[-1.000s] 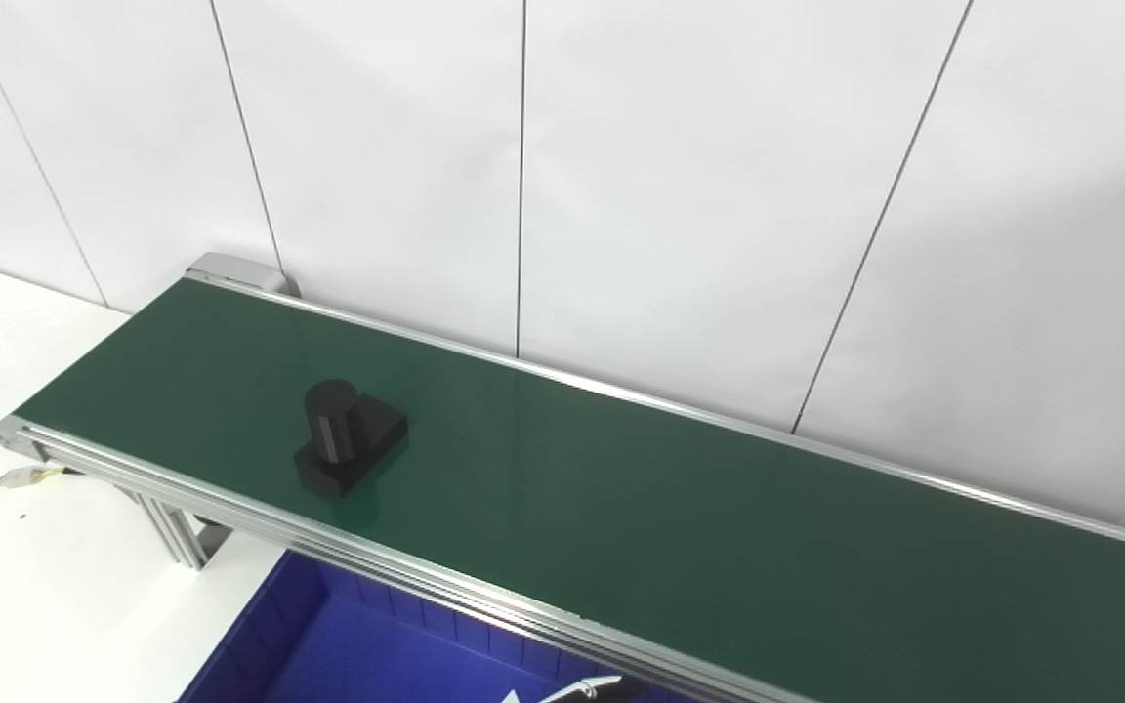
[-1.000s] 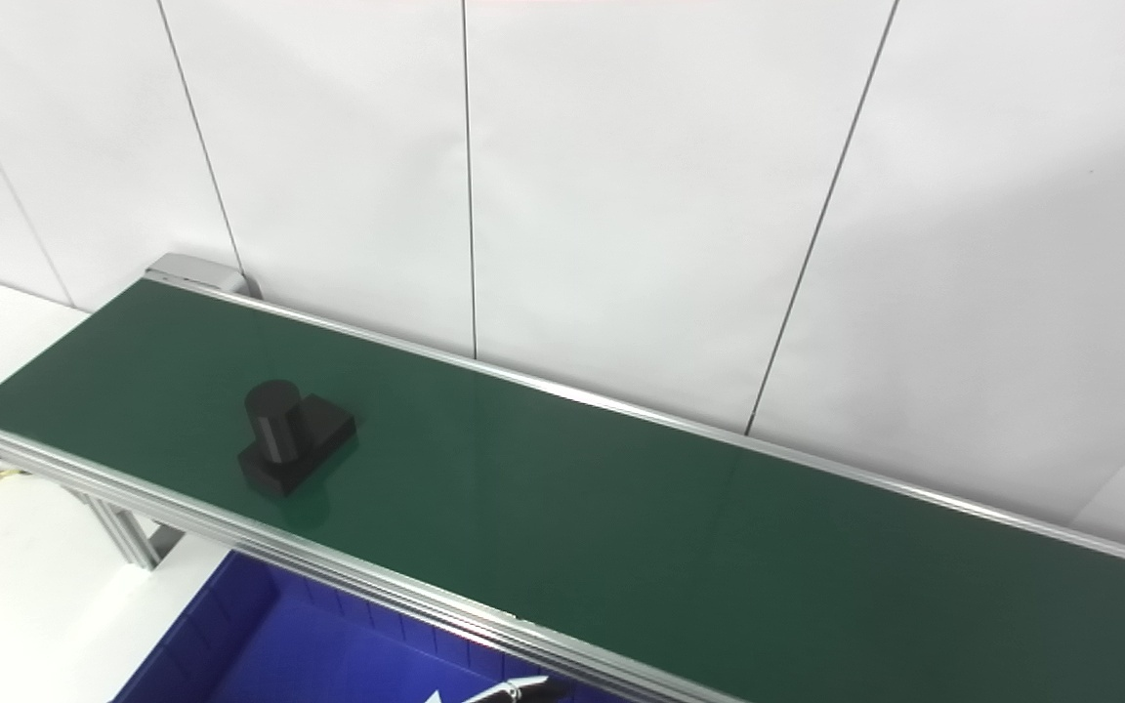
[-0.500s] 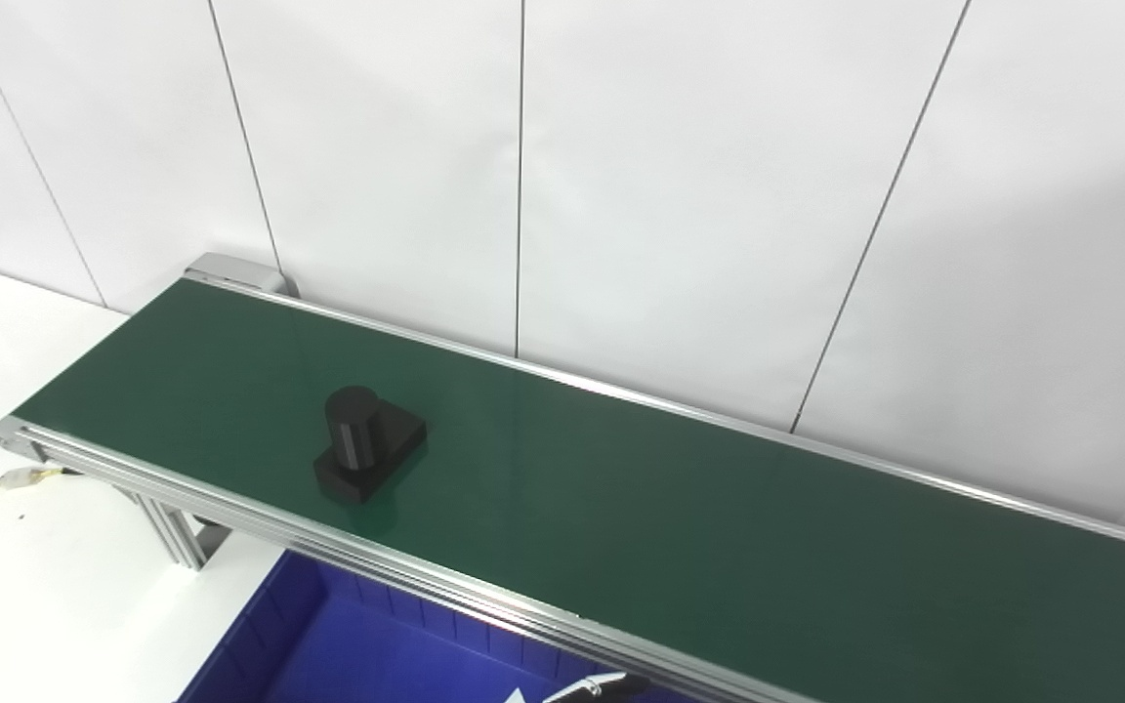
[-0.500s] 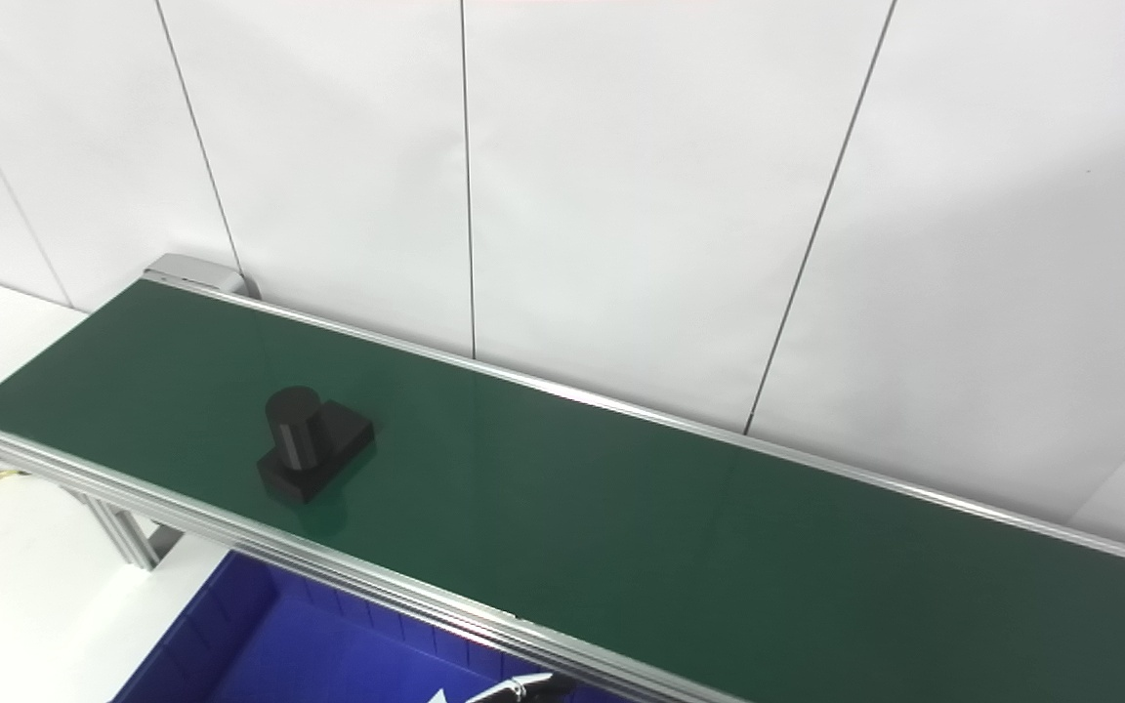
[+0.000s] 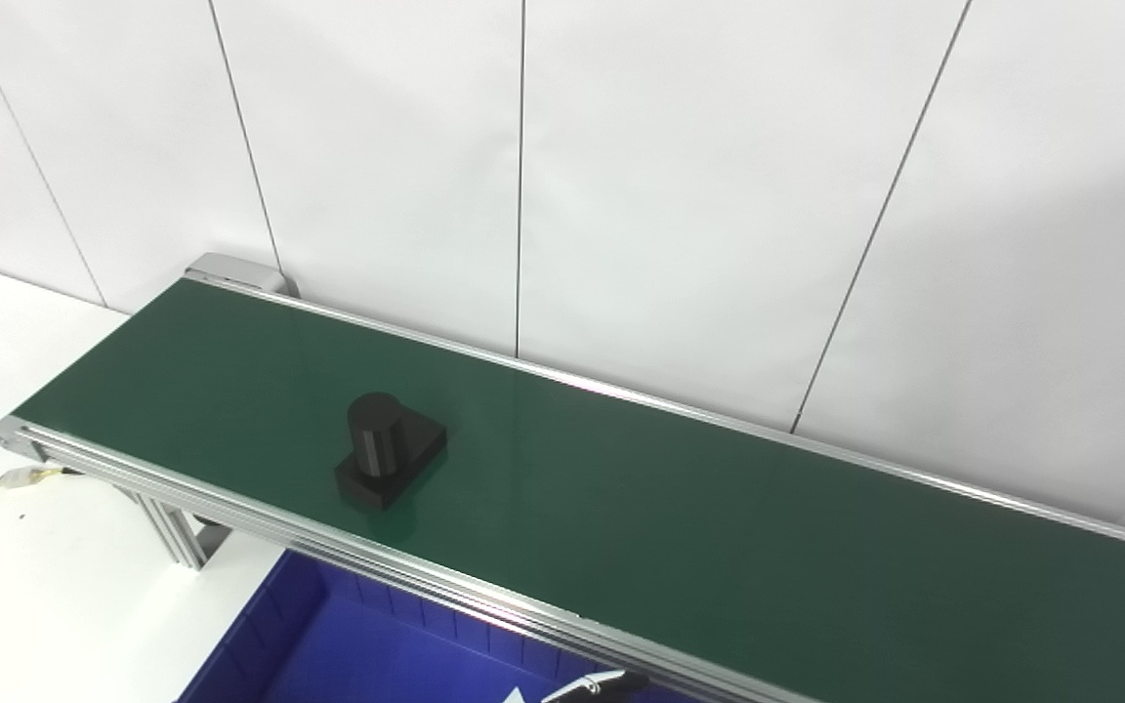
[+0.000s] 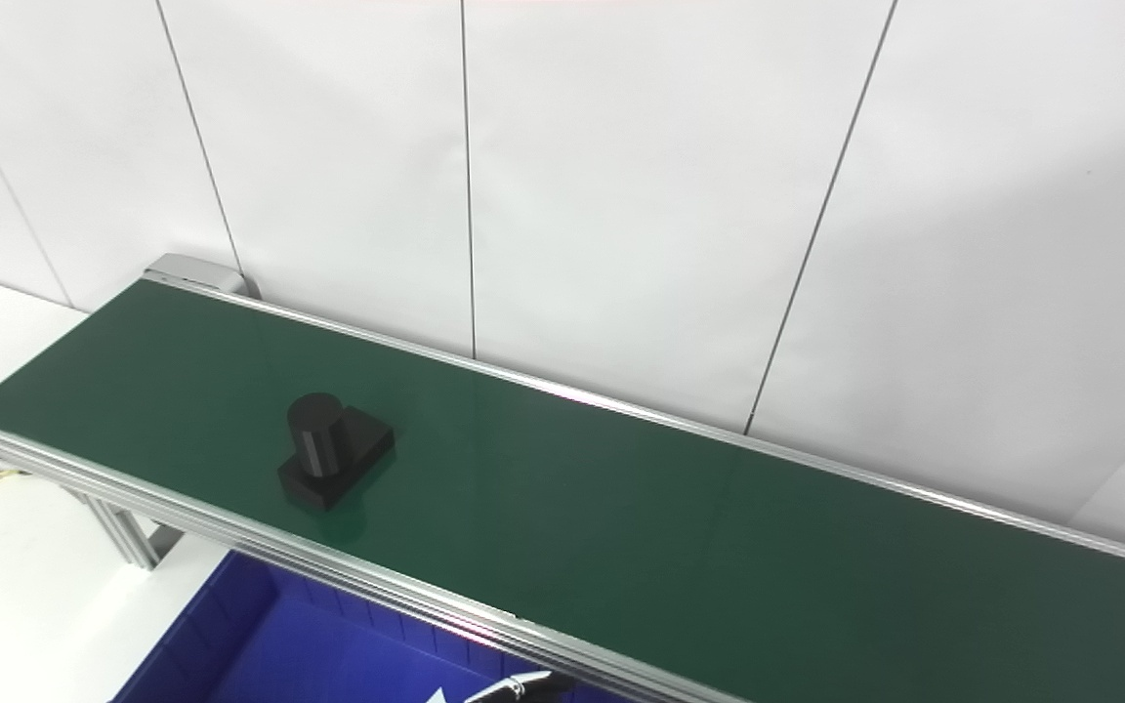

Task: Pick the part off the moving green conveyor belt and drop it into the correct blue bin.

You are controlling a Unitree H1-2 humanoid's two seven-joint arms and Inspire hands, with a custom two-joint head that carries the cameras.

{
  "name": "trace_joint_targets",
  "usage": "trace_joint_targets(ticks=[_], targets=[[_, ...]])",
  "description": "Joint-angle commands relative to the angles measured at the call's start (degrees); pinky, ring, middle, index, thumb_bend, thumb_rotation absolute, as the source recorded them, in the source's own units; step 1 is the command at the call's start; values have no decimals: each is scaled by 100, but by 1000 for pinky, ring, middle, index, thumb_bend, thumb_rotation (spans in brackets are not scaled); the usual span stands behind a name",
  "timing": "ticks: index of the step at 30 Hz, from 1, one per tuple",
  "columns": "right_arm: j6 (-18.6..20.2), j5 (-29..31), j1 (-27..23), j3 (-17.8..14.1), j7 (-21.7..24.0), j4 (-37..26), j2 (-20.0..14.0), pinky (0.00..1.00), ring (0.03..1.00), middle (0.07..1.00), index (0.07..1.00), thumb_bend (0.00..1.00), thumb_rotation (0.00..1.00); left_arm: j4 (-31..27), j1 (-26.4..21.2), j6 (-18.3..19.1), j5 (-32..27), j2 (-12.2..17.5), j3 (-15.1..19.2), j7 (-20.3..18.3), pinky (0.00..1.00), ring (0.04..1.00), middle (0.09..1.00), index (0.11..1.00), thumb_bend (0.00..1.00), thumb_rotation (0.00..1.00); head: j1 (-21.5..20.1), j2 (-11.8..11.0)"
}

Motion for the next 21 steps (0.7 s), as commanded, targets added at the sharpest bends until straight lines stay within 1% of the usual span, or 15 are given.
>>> trace_joint_targets(ticks=[1,2,3,5,7,8,10,12,14,16,17,18,19,21], targets=[[-268,6,25,-30,-43,-112,19,900,921,939,982,653,12,-108,-71,-233,7,31,-24,132,763,854,883,842,1000,267,-2,14],[-242,-3,27,-37,-45,-125,21,897,922,940,983,655,16,-102,-75,-233,17,28,-30,143,758,852,882,842,1000,270,3,18],[-238,1,27,-39,-45,-133,23,867,919,939,981,660,12,-96,-77,-233,20,24,-31,142,750,850,882,842,1000,270,3,21],[-276,-4,23,-46,-61,-116,27,847,917,940,979,661,6,-85,-81,-233,26,20,-33,143,745,852,884,842,1000,274,2,17],[-242,-10,32,-54,-61,-130,35,846,914,941,979,659,11,-89,-77,-233,24,16,-29,136,746,851,883,842,1000,275,3,21],[-193,10,40,-53,-43,-154,36,857,906,939,979,656,36,-92,-74,-233,0,10,-24,121,753,852,881,841,1000,275,11,25],[-207,-12,36,-55,-43,-146,28,848,896,935,982,654,17,-92,-68,-233,-34,0,-15,94,758,852,880,840,1000,271,5,26],[-221,-7,27,-55,-39,-130,23,847,904,936,981,655,30,-87,-74,-233,-31,-1,-20,98,758,851,879,840,1000,269,-4,29],[-247,54,27,-51,-28,-115,31,798,886,937,980,659,29,-76,-82,-233,-5,-3,-23,116,754,851,879,839,1000,274,-10,29],[-280,5,20,-62,-65,-91,38,815,895,936,978,659,31,-65,-85,-233,-14,-14,-15,111,751,849,878,837,1000,275,-16,27],[-270,1,16,-64,-66,-96,38,850,899,931,974,665,20,-62,-88,-233,-4,-17,-16,115,751,849,878,837,1000,275,-11,20],[-244,20,16,-65,-56,-106,41,860,904,932,975,665,14,-59,-92,-233,13,-16,-22,128,752,850,880,838,1000,277,-11,20],[-226,25,18,-65,-49,-123,42,841,899,933,976,668,7,-56,-94,-233,15,-17,-25,133,753,851,881,839,1000,279,-14,43],[-224,6,21,-68,-48,-142,40,872,912,933,975,667,0,-63,-91,-233,21,-21,-25,141,758,852,880,838,1000,275,-20,39]])
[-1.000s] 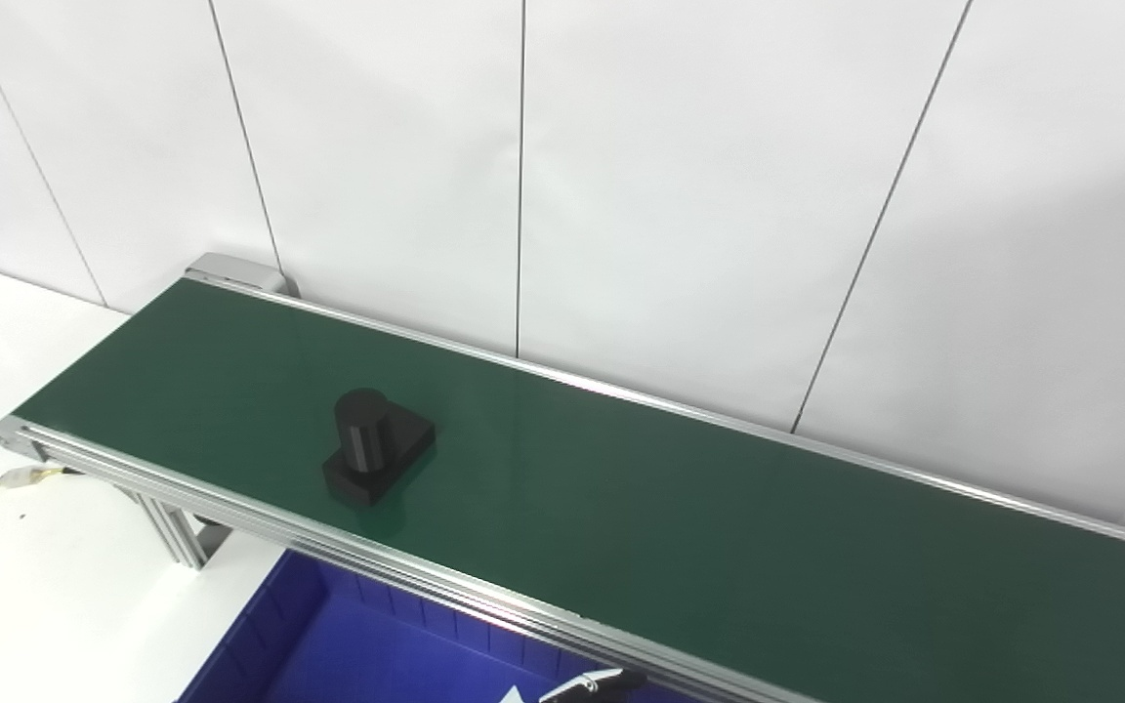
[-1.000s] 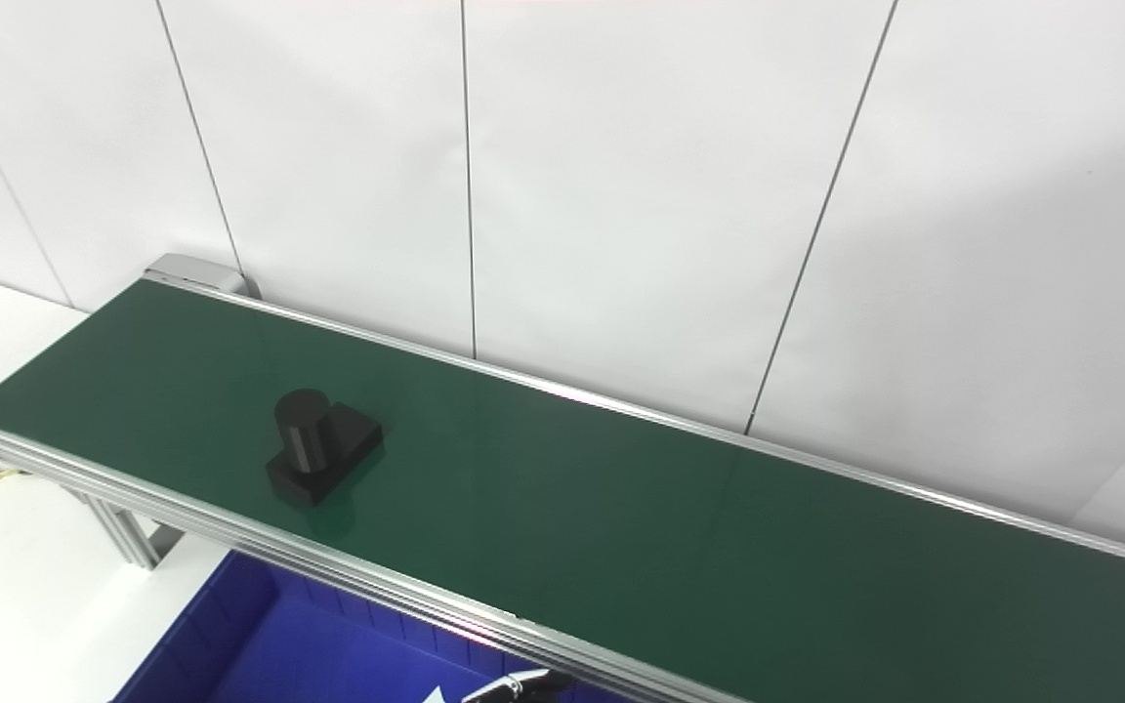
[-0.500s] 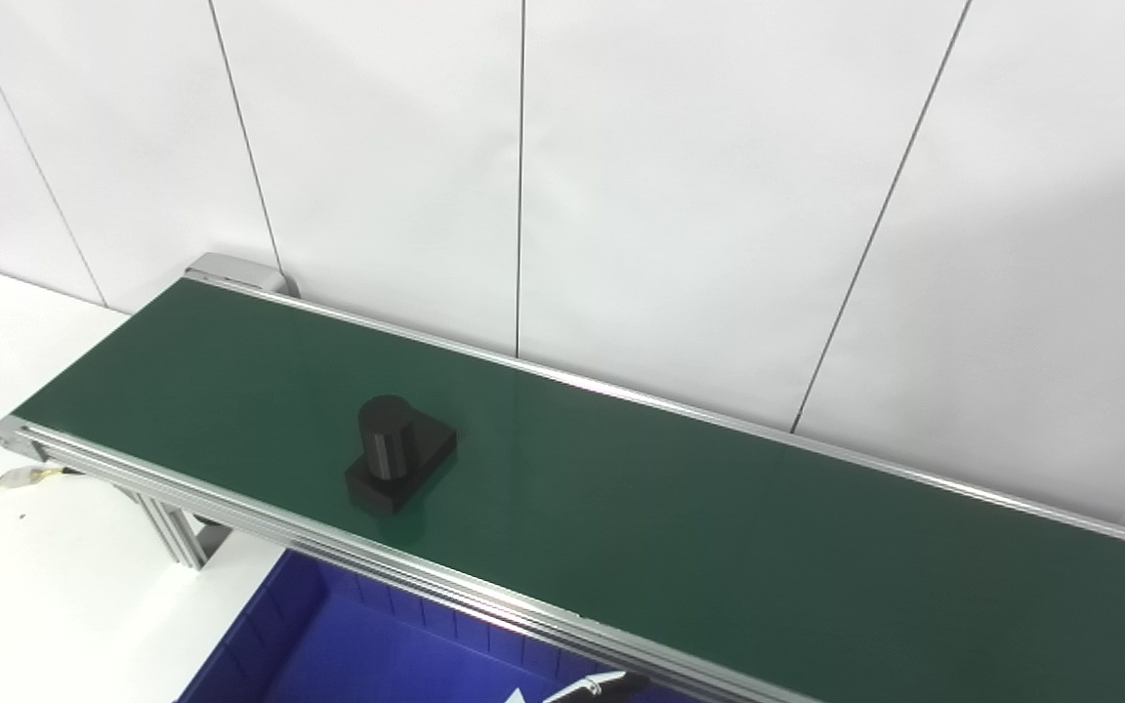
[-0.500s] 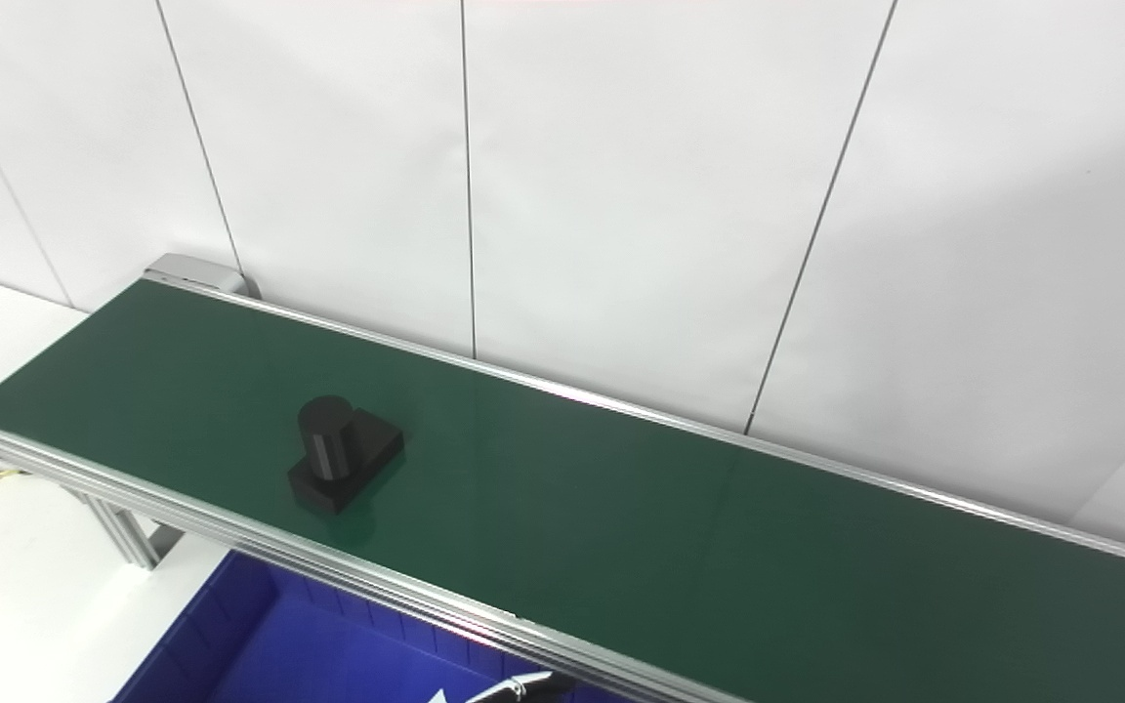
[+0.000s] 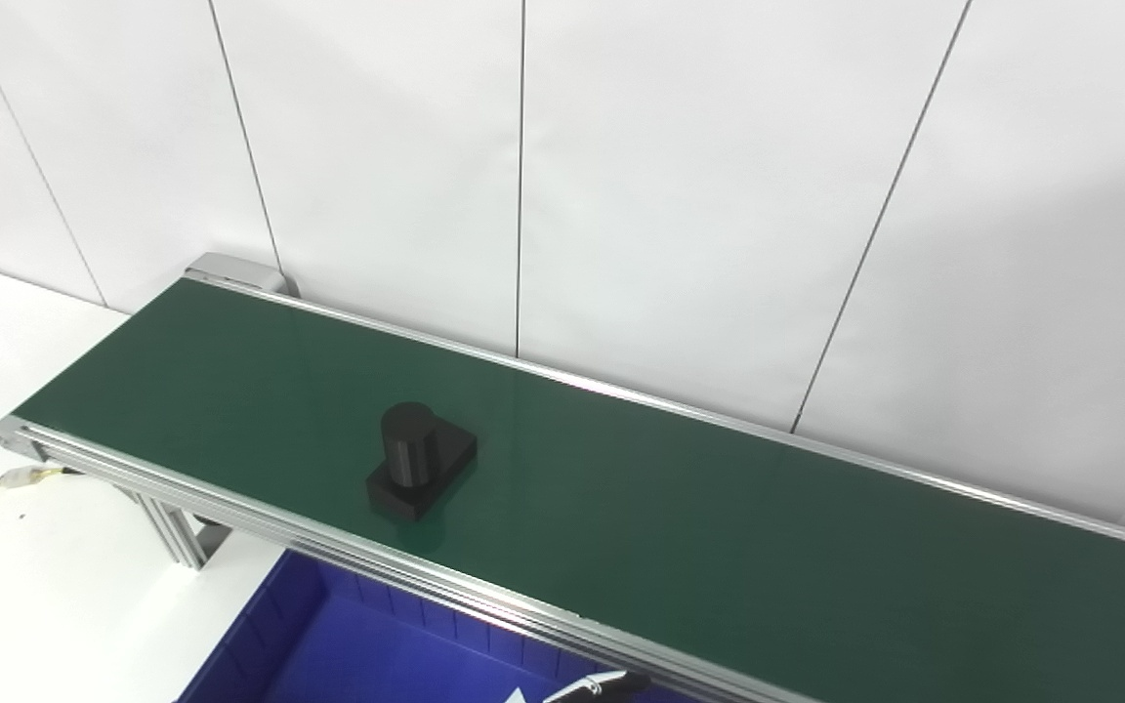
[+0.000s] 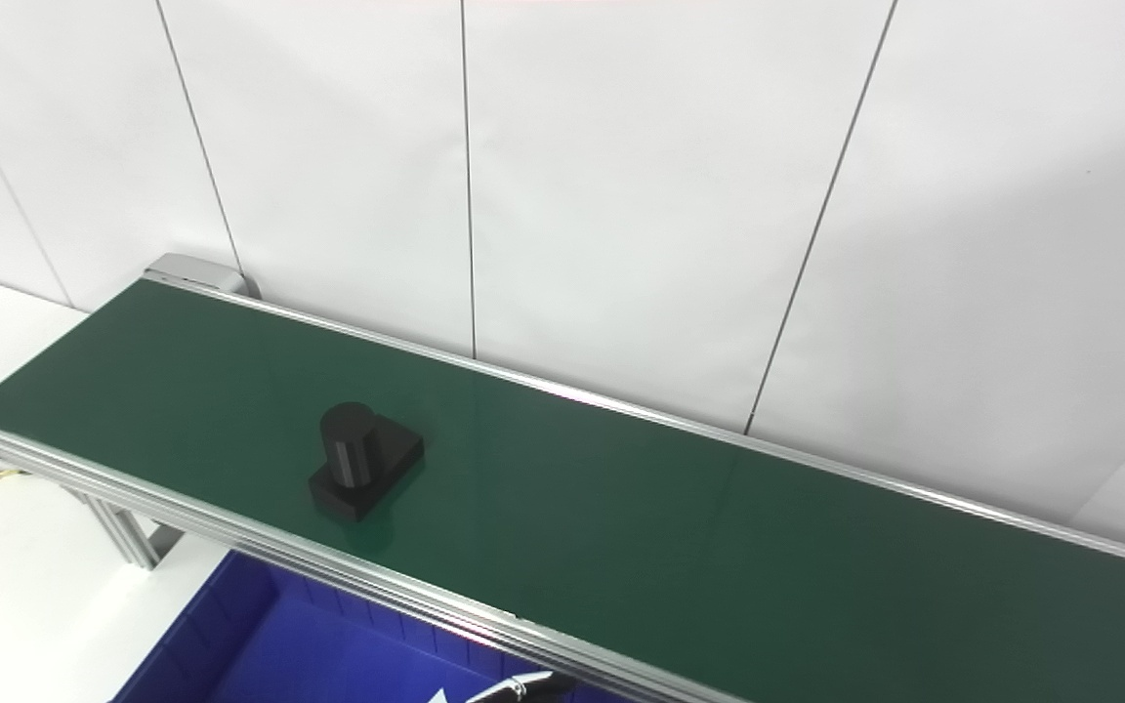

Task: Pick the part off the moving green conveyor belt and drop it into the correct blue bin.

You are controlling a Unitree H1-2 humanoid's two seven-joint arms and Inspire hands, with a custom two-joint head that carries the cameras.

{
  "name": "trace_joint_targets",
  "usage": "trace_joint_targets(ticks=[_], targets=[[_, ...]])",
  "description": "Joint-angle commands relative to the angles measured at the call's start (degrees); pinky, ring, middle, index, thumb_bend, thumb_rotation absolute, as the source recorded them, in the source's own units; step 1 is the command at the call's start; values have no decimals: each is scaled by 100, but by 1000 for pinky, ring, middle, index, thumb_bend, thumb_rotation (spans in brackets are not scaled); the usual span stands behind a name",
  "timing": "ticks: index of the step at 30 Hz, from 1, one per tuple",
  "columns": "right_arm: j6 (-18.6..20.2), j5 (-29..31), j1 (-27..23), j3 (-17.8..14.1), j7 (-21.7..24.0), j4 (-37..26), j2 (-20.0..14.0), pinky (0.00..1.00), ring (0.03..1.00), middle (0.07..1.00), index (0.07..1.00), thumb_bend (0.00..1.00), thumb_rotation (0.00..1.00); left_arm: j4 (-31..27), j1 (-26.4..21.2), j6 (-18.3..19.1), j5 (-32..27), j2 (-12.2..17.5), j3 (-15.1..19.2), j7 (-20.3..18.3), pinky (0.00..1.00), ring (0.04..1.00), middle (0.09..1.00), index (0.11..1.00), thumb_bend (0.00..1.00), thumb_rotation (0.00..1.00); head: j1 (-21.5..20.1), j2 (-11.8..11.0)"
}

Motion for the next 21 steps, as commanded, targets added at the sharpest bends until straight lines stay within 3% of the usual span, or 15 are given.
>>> trace_joint_targets(ticks=[1,6,9,13,18,21], targets=[[-235,-17,22,-35,-53,-145,24,884,914,932,973,664,0,-81,-76,-233,30,-10,-9,145,760,853,880,838,1000,274,-2,4],[-292,92,17,-28,-38,-96,37,870,912,925,973,670,39,-104,-82,-233,70,21,-34,202,764,853,886,843,998,285,-270,102],[-183,22,4,19,-5,-191,49,960,942,935,977,679,189,-152,-62,-233,34,53,-15,151,780,868,896,856,997,303,-514,195],[-151,23,-8,83,41,-334,79,966,936,927,969,704,272,-236,-37,-233,19,103,28,132,782,874,907,864,993,315,-1007,368],[-212,-177,-2,93,-27,-420,130,838,870,890,928,763,332,-316,2,-233,-17,135,90,127,794,890,920,877,981,324,-1372,545],[-314,-254,-8,97,-89,-468,198,818,846,874,913,788,352,-401,15,-233,-97,165,137,74,815,906,924,882,965,318,-1683,801]])
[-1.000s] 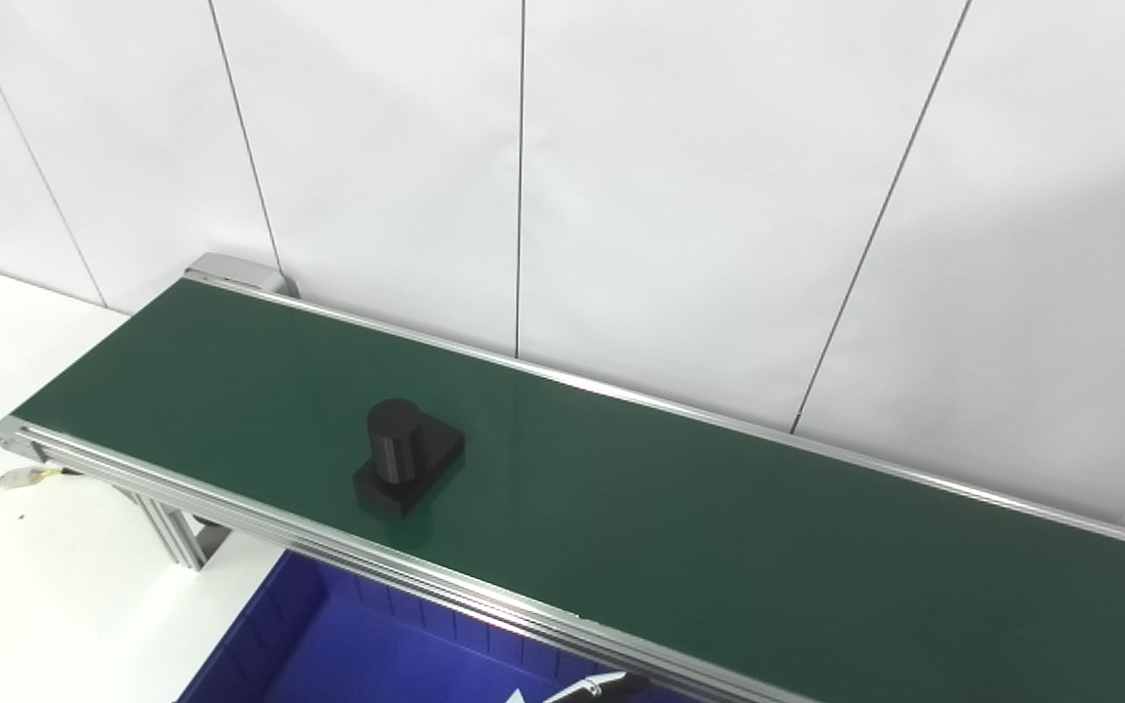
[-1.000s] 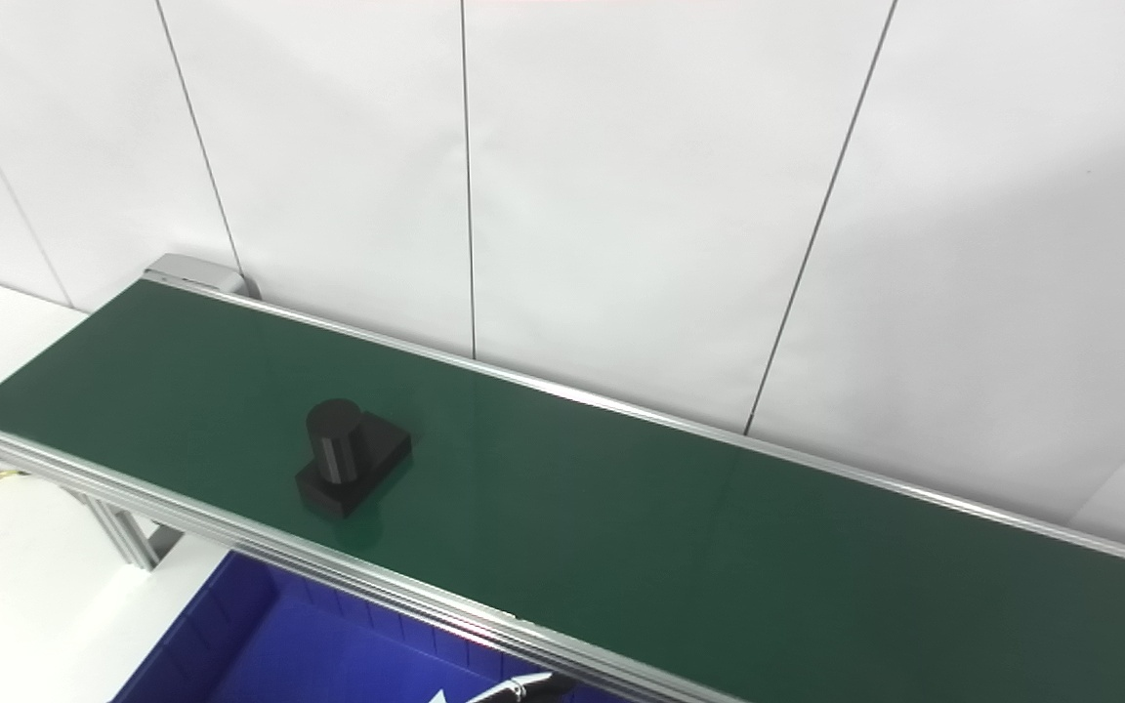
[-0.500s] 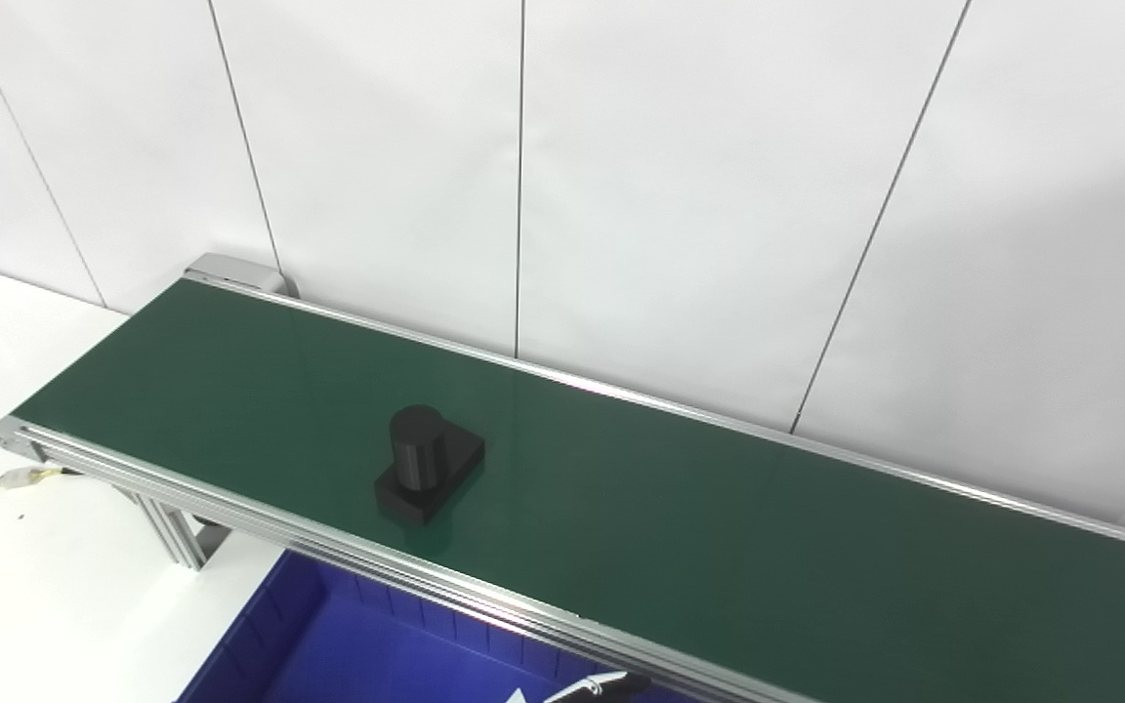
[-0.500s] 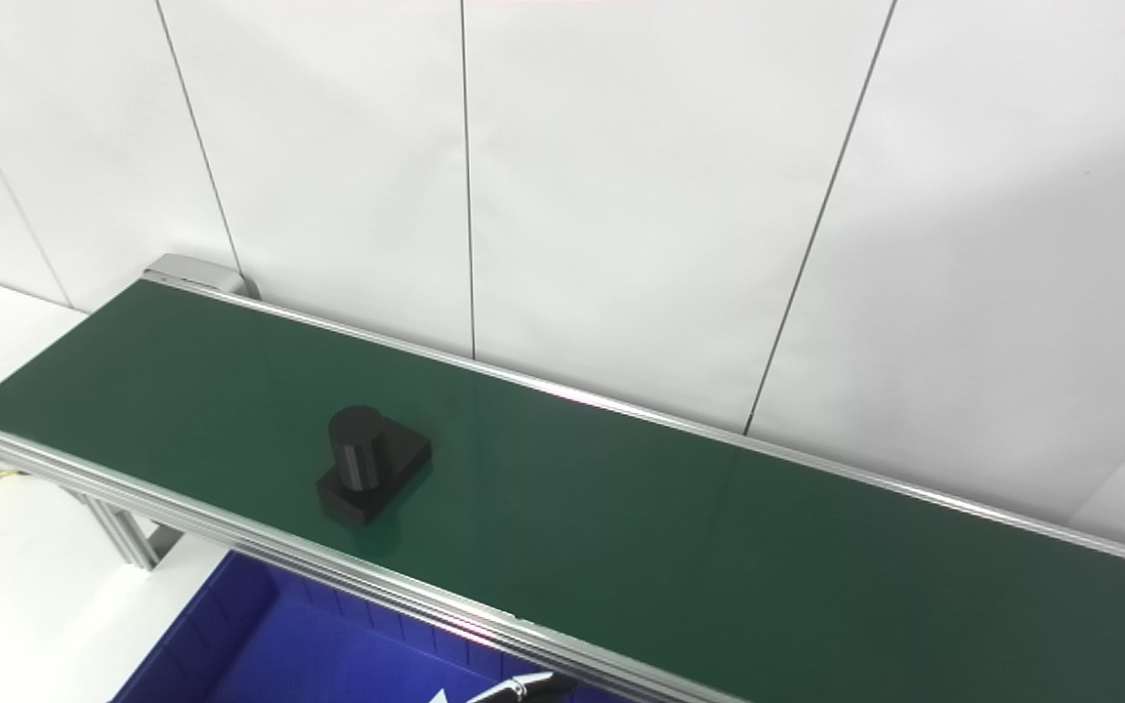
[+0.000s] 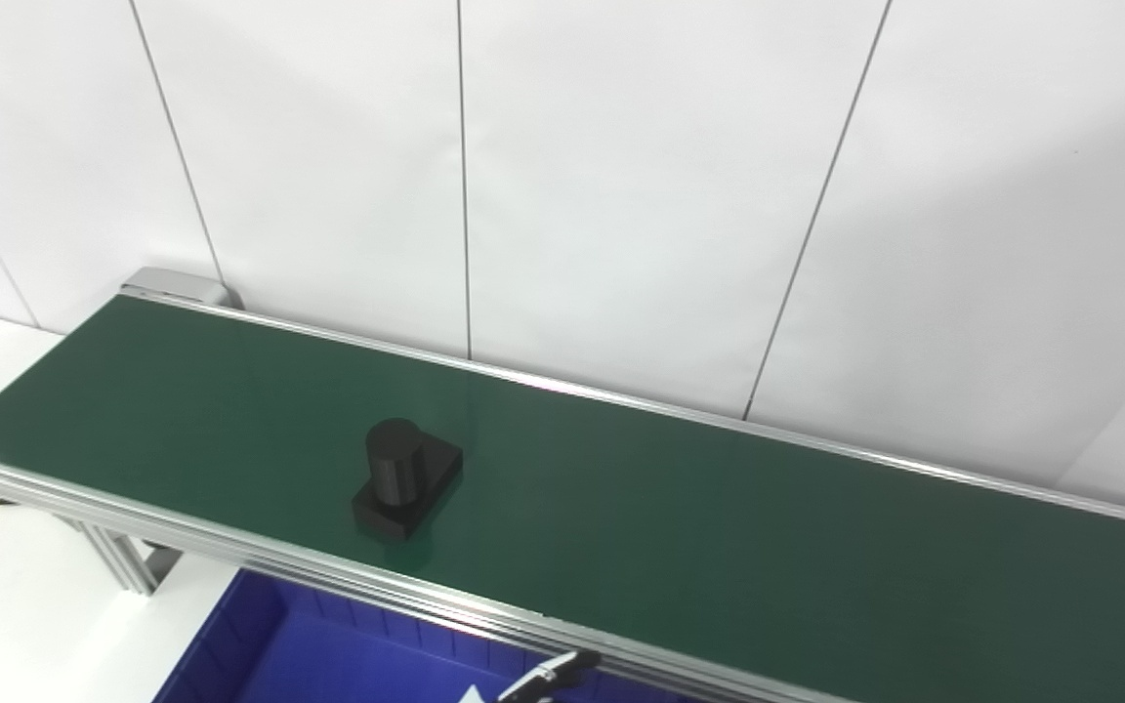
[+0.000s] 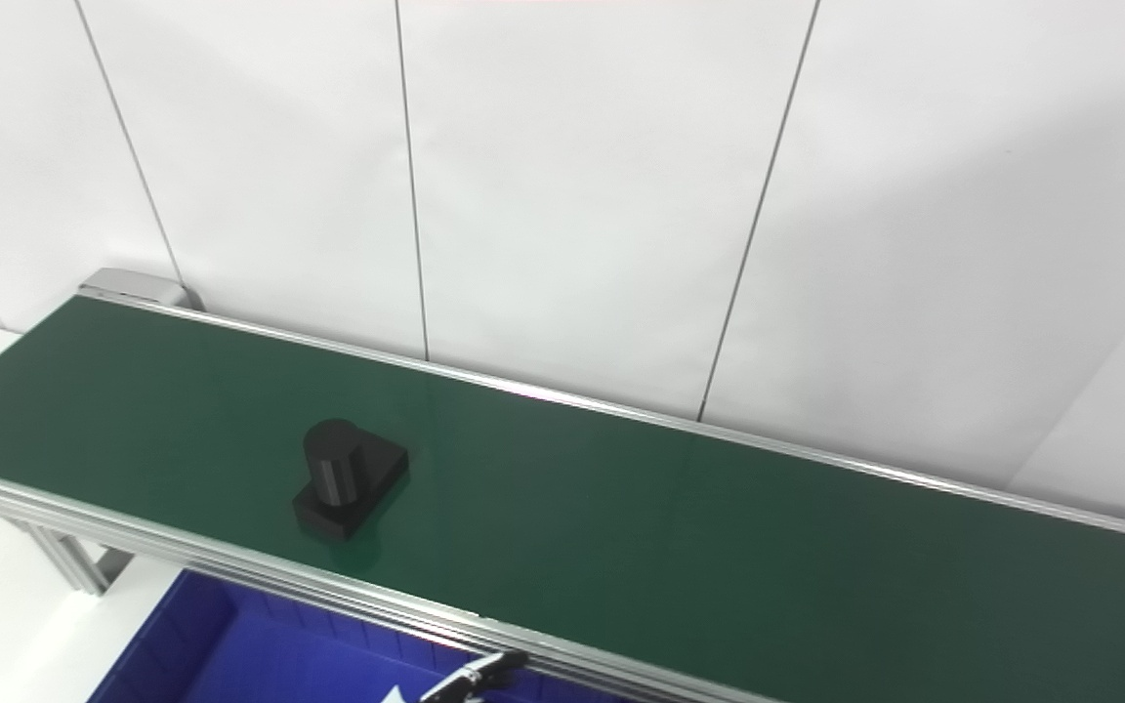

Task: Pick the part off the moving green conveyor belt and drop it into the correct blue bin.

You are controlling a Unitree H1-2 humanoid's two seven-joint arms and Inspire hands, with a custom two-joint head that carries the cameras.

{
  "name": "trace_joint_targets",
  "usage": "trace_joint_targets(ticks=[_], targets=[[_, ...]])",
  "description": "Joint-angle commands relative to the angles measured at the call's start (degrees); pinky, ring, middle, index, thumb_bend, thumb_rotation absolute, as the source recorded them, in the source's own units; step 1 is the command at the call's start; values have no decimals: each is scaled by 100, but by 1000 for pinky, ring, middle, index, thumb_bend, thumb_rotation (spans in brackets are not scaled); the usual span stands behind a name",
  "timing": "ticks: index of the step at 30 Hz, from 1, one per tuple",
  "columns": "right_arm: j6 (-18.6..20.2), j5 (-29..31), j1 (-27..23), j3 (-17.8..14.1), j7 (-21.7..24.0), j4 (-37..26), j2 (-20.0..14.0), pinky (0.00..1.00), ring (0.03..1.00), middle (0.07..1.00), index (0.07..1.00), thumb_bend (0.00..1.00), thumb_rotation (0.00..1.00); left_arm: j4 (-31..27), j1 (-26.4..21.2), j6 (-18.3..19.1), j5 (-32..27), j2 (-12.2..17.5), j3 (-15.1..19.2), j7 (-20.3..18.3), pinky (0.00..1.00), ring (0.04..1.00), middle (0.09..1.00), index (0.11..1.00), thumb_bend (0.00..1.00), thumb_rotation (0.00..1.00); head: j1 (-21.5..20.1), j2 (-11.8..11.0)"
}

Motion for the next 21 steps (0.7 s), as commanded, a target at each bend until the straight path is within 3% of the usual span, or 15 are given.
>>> trace_joint_targets(ticks=[1,4,10,16,18,21], targets=[[-348,-98,29,2,-132,-245,97,814,839,869,909,800,364,-244,-14,-233,-122,10,54,-35,819,908,925,882,960,310,-127,115],[-416,-238,26,1,-216,-338,157,790,824,865,901,826,420,-316,0,-233,-262,22,116,-145,833,913,931,889,936,298,-286,341],[-475,-157,22,101,-290,-640,199,782,812,862,888,819,388,-407,53,-233,-368,-12,266,-333,868,939,950,912,894,309,-423,548],[-169,-277,-32,42,-239,-1323,265,760,774,814,891,836,394,-414,43,-233,-415,-80,416,-551,888,953,961,925,886,320,-508,615],[-34,-337,-147,-2,-233,-1530,293,710,735,785,875,854,421,-389,29,-233,-433,-101,449,-605,897,959,964,929,887,327,-548,612],[253,-226,-364,-27,-125,-1792,288,673,703,774,868,858,380,-345,8,-232,-480,-148,502,-687,896,960,967,927,888,321,-564,591]])
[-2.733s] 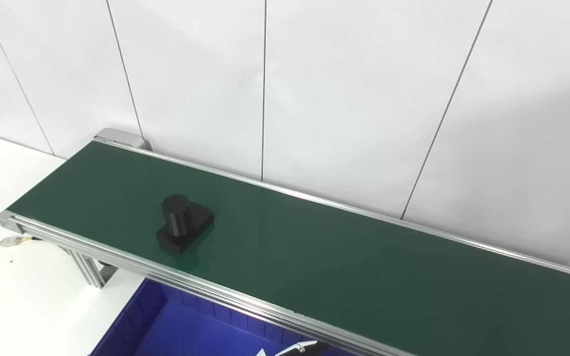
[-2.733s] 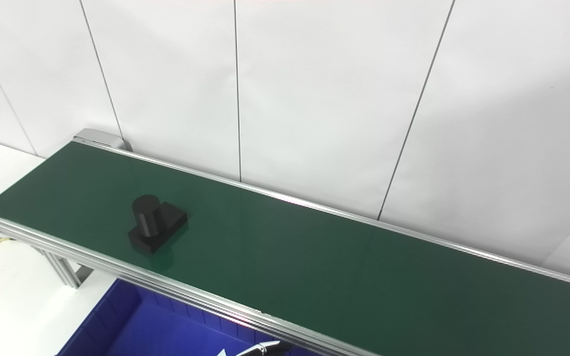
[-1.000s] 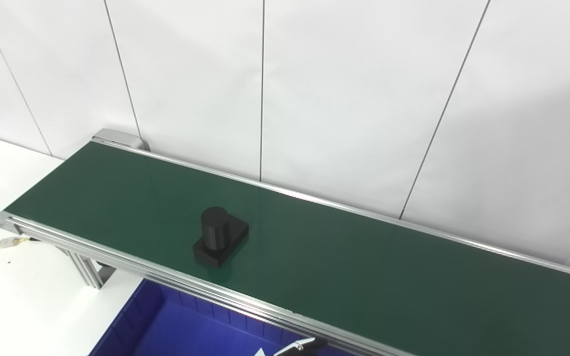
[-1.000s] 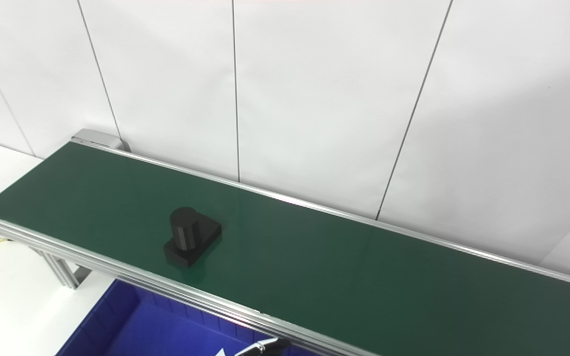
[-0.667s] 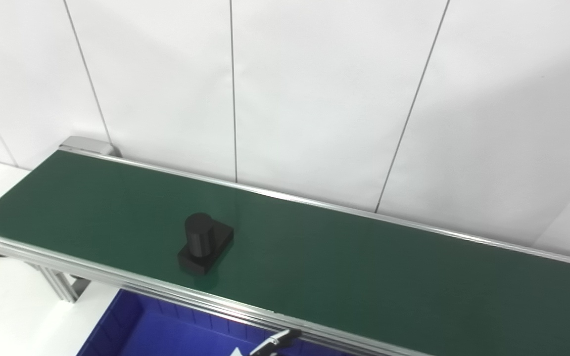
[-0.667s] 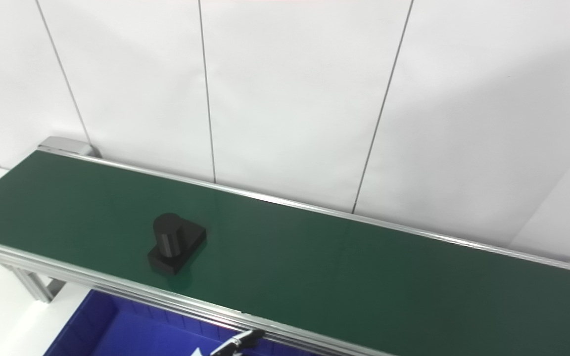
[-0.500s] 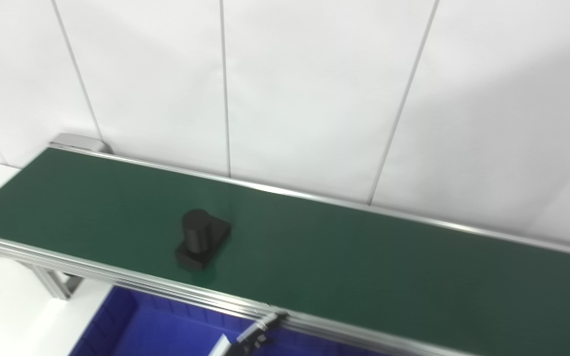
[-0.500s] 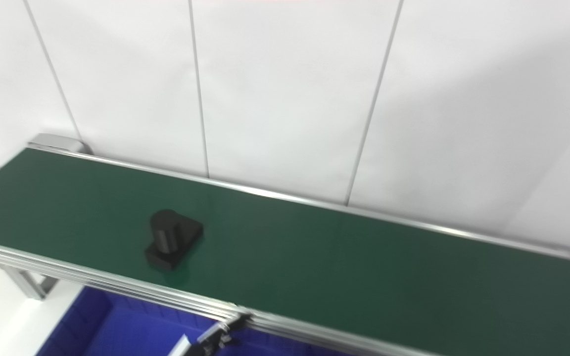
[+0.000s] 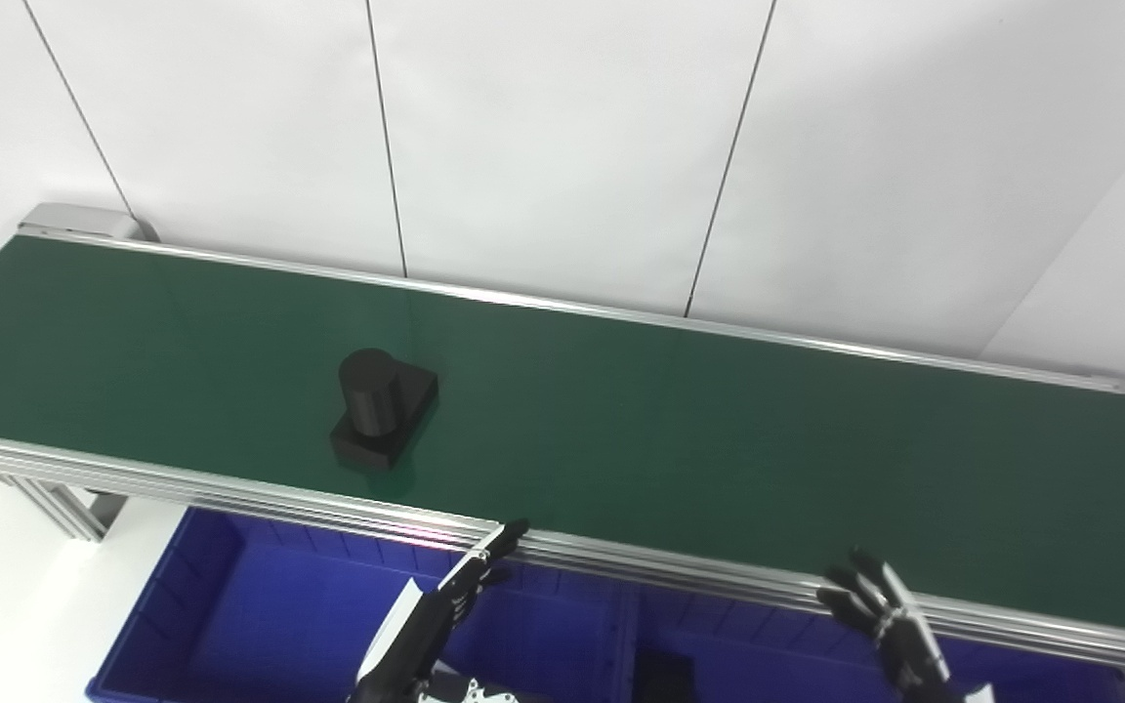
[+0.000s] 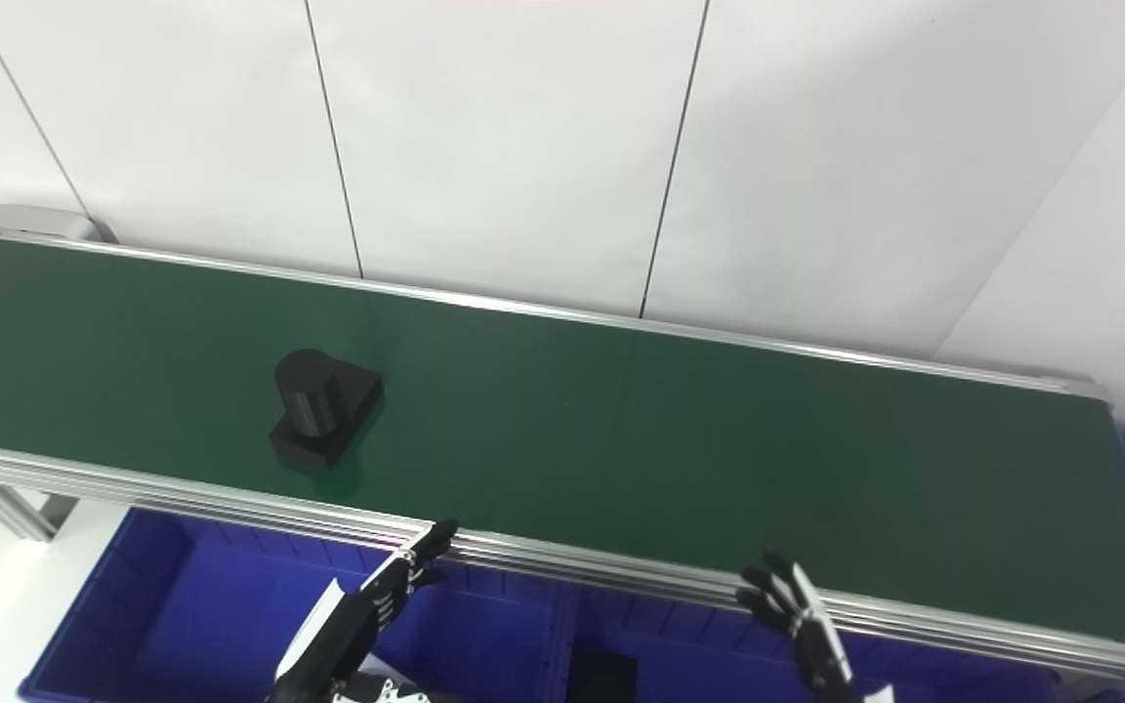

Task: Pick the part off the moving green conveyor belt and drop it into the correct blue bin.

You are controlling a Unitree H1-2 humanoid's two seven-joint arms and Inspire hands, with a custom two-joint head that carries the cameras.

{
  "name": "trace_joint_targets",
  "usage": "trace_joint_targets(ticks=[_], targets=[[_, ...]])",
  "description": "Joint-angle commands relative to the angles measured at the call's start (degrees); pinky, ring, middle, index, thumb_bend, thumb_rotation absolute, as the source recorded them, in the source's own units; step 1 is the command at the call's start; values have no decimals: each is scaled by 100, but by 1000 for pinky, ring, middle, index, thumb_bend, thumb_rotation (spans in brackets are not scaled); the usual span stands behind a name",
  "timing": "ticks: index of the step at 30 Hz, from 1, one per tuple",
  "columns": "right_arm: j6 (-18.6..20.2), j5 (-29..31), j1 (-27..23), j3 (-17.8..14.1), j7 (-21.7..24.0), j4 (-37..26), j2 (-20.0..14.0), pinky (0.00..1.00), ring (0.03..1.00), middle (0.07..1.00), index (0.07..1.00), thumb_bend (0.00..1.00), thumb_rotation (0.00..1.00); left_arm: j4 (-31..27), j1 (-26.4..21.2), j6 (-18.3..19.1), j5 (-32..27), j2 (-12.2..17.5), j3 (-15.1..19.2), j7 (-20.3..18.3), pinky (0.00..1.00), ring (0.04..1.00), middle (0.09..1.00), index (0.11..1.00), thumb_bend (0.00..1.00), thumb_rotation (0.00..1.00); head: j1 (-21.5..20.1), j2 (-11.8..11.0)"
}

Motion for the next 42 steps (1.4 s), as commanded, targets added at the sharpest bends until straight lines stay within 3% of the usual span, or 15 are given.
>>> trace_joint_targets(ticks=[1,6,9,16,27,34,42], targets=[[294,84,-181,-18,111,-401,27,667,702,778,870,852,367,-74,-60,-231,-61,-46,71,-88,894,959,967,925,889,317,8,2],[1110,-293,-734,-76,336,-676,-11,630,692,799,883,850,442,-16,-93,-232,66,-97,133,-104,880,948,961,926,887,326,71,-65],[1471,-390,-1153,-87,460,-654,-72,610,691,798,876,832,420,31,-106,-232,91,-132,157,-102,871,943,957,920,898,331,94,-93],[1952,-546,-2006,-27,595,-343,-157,611,693,798,865,816,394,145,-183,-231,143,-138,152,-94,875,948,957,917,902,334,124,-168],[2533,-993,-2912,155,737,85,-176,600,689,778,855,840,425,85,-192,-232,338,-15,105,-42,861,929,942,897,919,351,134,-237],[2700,-1032,-3408,359,878,491,-193,580,669,766,846,845,421,-90,-67,-232,479,209,2,-14,869,929,944,892,912,314,101,-294],[2847,-1236,-4029,647,980,1084,-182,547,626,745,837,863,425,-206,64,-232,539,268,-42,17,859,920,939,887,907,305,83,-332]])
